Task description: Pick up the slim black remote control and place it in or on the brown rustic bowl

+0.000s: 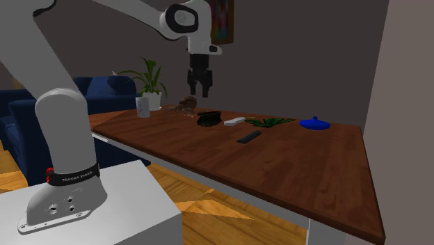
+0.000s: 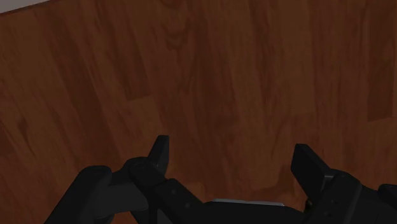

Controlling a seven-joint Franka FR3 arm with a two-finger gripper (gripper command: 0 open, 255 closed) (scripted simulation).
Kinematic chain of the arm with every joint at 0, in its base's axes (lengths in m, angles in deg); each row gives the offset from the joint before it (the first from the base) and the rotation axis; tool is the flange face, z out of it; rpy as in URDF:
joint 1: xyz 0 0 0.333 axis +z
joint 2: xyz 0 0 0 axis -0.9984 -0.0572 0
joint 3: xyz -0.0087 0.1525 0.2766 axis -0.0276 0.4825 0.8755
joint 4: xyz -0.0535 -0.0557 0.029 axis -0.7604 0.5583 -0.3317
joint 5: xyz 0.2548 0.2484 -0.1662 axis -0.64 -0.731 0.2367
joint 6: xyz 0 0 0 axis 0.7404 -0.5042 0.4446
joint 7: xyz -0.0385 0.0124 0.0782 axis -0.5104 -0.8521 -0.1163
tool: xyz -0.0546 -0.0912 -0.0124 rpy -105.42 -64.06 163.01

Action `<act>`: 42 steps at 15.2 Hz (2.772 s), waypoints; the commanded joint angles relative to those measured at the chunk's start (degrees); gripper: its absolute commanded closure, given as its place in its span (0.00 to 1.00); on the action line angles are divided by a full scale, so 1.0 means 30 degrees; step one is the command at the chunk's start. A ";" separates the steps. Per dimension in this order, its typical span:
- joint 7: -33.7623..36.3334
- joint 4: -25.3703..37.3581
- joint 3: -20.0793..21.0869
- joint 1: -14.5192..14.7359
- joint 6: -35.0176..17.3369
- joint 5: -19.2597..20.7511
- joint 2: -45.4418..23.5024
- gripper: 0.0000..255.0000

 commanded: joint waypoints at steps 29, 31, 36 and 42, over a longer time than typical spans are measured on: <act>-0.7919 1.1052 -0.0974 -0.1453 -0.4593 -0.3275 -1.6491 0.00; -0.7919 1.1053 -0.0974 -0.1453 -0.4593 -0.3275 -1.6492 0.00; -0.7919 1.1054 -0.0974 -0.1453 -0.4590 -0.3274 -1.6491 0.00; -0.7939 1.0963 -0.0979 -0.1458 -0.4640 -0.3274 -1.6451 1.00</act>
